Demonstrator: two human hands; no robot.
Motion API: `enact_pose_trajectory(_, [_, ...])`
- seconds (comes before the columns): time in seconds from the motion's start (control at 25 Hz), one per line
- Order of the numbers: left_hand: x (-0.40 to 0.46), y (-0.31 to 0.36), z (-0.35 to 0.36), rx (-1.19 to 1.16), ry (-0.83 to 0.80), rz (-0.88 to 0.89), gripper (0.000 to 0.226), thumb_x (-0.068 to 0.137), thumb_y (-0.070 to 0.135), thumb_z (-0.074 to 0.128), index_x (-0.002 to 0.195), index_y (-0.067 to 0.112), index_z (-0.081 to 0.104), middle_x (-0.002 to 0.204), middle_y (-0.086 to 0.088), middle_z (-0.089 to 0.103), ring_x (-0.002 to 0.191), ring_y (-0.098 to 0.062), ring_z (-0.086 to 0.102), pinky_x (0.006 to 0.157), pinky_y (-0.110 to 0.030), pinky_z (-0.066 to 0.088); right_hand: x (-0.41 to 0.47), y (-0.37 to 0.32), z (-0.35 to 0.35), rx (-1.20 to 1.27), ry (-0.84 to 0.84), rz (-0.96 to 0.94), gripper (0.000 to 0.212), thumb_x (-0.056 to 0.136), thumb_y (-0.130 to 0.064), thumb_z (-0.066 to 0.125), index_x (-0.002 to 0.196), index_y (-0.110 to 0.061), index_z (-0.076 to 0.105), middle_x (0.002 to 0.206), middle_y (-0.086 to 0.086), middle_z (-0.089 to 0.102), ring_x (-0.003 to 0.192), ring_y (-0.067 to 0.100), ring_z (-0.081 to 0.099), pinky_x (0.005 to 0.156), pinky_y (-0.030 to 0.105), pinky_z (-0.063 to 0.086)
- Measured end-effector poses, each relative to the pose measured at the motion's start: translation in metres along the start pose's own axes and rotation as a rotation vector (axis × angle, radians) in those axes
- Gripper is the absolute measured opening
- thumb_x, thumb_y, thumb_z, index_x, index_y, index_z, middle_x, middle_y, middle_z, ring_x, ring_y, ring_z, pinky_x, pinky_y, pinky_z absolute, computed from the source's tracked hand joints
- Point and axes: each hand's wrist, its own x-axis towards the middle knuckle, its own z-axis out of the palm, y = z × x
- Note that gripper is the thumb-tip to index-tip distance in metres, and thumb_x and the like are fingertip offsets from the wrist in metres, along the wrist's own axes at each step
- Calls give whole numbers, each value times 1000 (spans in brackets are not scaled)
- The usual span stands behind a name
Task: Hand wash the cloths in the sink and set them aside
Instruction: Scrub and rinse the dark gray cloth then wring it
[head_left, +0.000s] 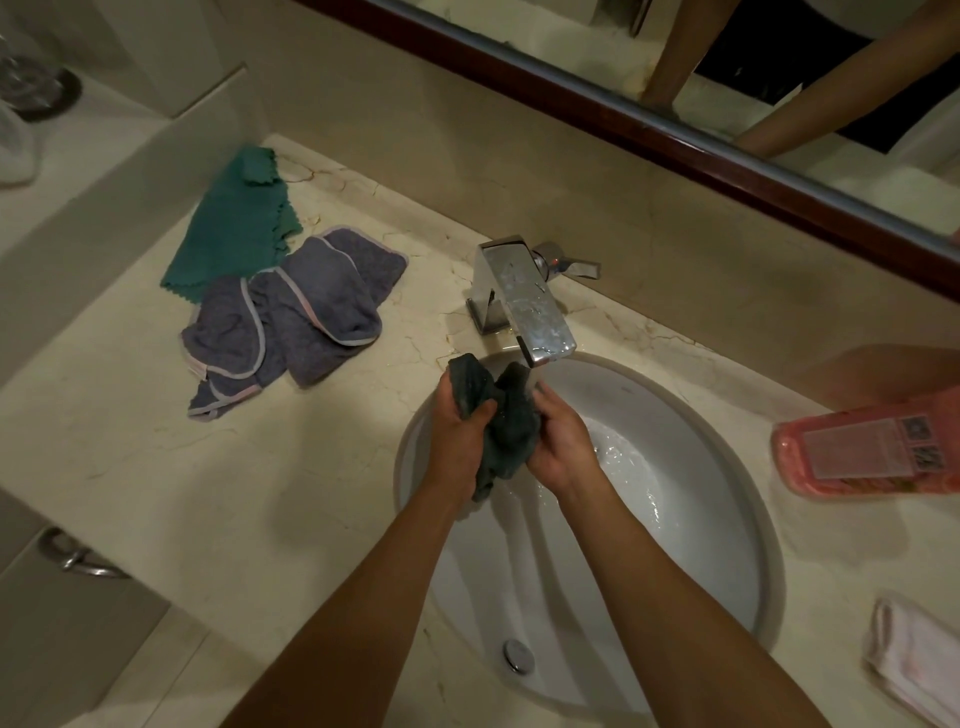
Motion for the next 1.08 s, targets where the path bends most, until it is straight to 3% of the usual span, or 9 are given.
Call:
enact_pose_trajectory(0.08, [-1, -1, 0, 8, -2, 11, 54, 97, 0, 55, 144, 25, 47, 138, 1, 59, 129, -17, 55, 111, -48, 45, 1, 1, 2, -12, 47, -25, 24, 104, -20, 49, 112, -11, 70, 118, 19, 71, 109, 29, 70, 98, 46, 54])
enact_pose_trajectory(0.2, [-1, -2, -3, 7, 23, 31, 51, 99, 2, 52, 144, 26, 48, 138, 0, 59, 129, -19, 55, 110, -50, 46, 6, -4, 4, -25, 86, -40, 34, 105, -30, 49, 130, -12, 63, 123, 16, 70, 118, 31, 65, 106, 49, 48])
enact_pose_trajectory(0.36, [2, -1, 0, 31, 25, 38, 56, 100, -1, 48, 150, 22, 40, 147, -7, 52, 136, -25, 49, 112, -53, 42, 6, -7, -6, 55, 108, -62, 39, 108, -33, 38, 137, -16, 56, 132, 16, 65, 125, 32, 60, 111, 50, 42])
enact_pose_trajectory(0.56, [-4, -5, 15, -88, -69, -31, 67, 93, -9, 51, 149, 27, 41, 148, -3, 51, 130, -20, 53, 108, -44, 47, -8, -11, -16, 71, 63, 29, 33, 100, -34, 56, 114, -10, 75, 123, 20, 69, 111, 34, 68, 96, 49, 53])
enact_pose_trajectory(0.68, [-6, -13, 19, -249, -52, -138, 54, 94, -5, 52, 141, 20, 49, 134, -10, 61, 119, -27, 62, 101, -47, 53, -10, -15, -18, 47, 68, 4, 40, 97, -19, 59, 134, -4, 57, 131, 26, 62, 120, 38, 61, 102, 51, 50])
enact_pose_trajectory(0.8, [-4, -14, 21, -371, -10, -235, 26, 97, 6, 56, 122, 13, 59, 111, -14, 72, 100, -28, 72, 83, -40, 60, -11, -18, -13, 56, 104, 0, 40, 101, -25, 55, 136, -5, 56, 130, 25, 63, 121, 37, 61, 104, 50, 49])
enact_pose_trajectory(0.88, [-2, -13, 22, -355, -1, -264, 21, 96, 12, 62, 118, 10, 62, 103, -11, 76, 93, -25, 74, 75, -35, 60, -11, -18, -10, 62, 144, -19, 39, 102, -29, 54, 136, -9, 57, 127, 21, 66, 120, 35, 62, 106, 50, 48])
enact_pose_trajectory(1.0, [1, -10, 23, -220, 5, -236, 37, 90, 11, 72, 126, 7, 60, 114, -12, 72, 102, -26, 71, 87, -40, 59, -9, -20, -7, 65, 168, -26, 35, 103, -30, 53, 134, -14, 58, 126, 17, 68, 117, 34, 64, 98, 47, 53])
enact_pose_trajectory(1.08, [2, -7, 24, -157, -28, -211, 45, 86, 7, 76, 126, 5, 57, 117, -14, 71, 104, -27, 71, 90, -42, 59, -10, -22, -3, 20, 130, -45, 34, 105, -28, 47, 131, -9, 59, 122, 18, 70, 112, 32, 68, 88, 42, 57])
